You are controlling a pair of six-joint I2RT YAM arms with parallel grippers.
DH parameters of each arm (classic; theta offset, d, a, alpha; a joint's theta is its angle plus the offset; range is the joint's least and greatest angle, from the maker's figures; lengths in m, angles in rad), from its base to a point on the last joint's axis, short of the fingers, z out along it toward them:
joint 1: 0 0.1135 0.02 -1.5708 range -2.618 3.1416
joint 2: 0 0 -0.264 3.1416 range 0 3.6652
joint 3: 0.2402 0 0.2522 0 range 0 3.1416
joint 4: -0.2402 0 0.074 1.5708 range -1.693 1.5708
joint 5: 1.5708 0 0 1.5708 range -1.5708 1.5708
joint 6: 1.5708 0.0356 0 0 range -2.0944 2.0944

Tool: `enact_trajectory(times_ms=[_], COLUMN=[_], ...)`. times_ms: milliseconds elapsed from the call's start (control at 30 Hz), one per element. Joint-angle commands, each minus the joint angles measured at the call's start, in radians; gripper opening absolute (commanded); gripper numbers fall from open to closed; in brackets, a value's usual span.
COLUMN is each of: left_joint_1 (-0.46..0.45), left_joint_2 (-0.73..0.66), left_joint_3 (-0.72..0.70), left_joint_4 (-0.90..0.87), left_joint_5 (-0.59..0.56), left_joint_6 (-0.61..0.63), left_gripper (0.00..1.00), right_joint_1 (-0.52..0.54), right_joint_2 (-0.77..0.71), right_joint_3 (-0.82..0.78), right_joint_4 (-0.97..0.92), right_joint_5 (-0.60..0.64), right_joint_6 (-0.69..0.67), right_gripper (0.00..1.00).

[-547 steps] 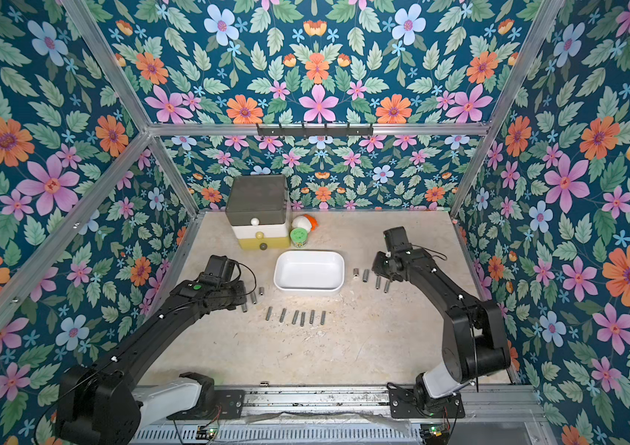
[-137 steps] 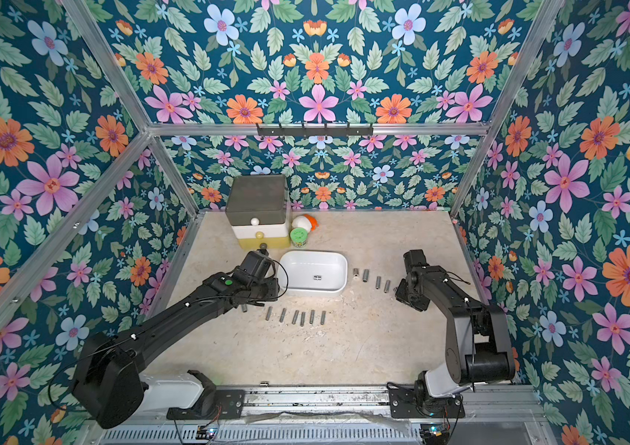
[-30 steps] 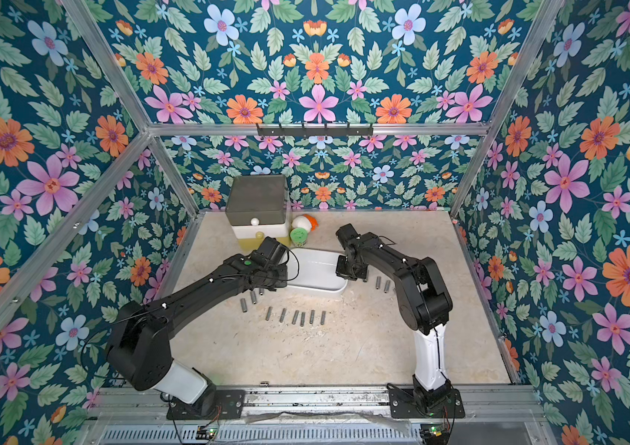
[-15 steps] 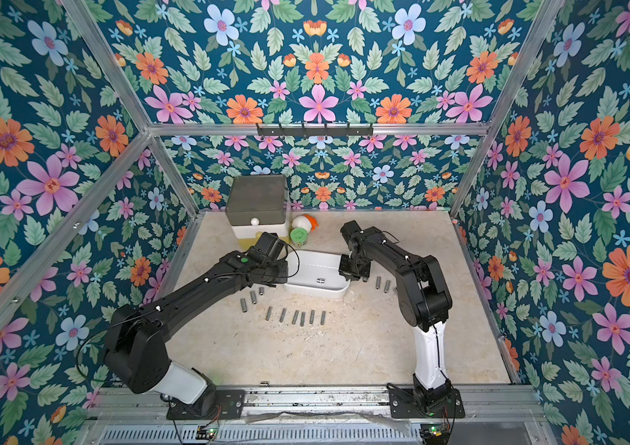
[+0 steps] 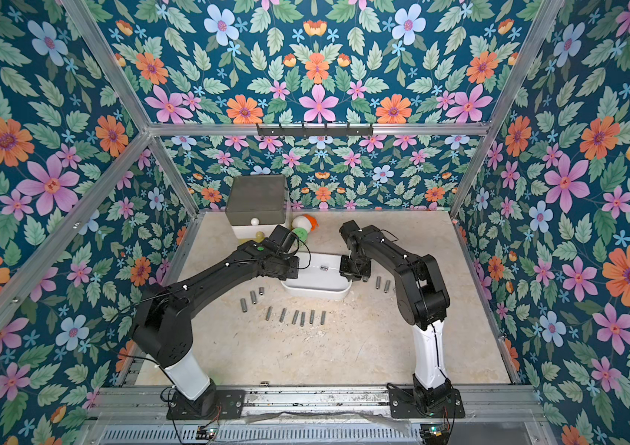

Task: Take out the socket from the storage box
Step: Pick up the storage box at the center of the board.

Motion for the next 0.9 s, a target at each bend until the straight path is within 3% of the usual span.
enact_trajectory(times_ms=[0, 400, 867], left_joint_1=[-0.019, -0.078, -0.098], left_joint_2=[0.053, 0.329, 0.487], left_joint_3=[0.03, 0.198, 0.306], left_joint_4=[0.06, 0.174, 0.221], left_joint_5=[0.045, -0.048, -0.104], left_joint_6=[0.002, -0.035, -0.047], left_gripper=[0.61, 0.77, 0.74], right_joint_1=[0.0, -0.001, 0.0], right_joint_2=[0.01, 0.014, 0.026], right_joint_3=[0.011, 0.042, 0.044], right_joint_4=[-0.037, -0.042, -0.033], right_joint_5=[0.014, 0.007, -0.002], right_joint_6=[-0.007, -0.021, -0.027], right_gripper=[0.0, 0.0, 0.0])
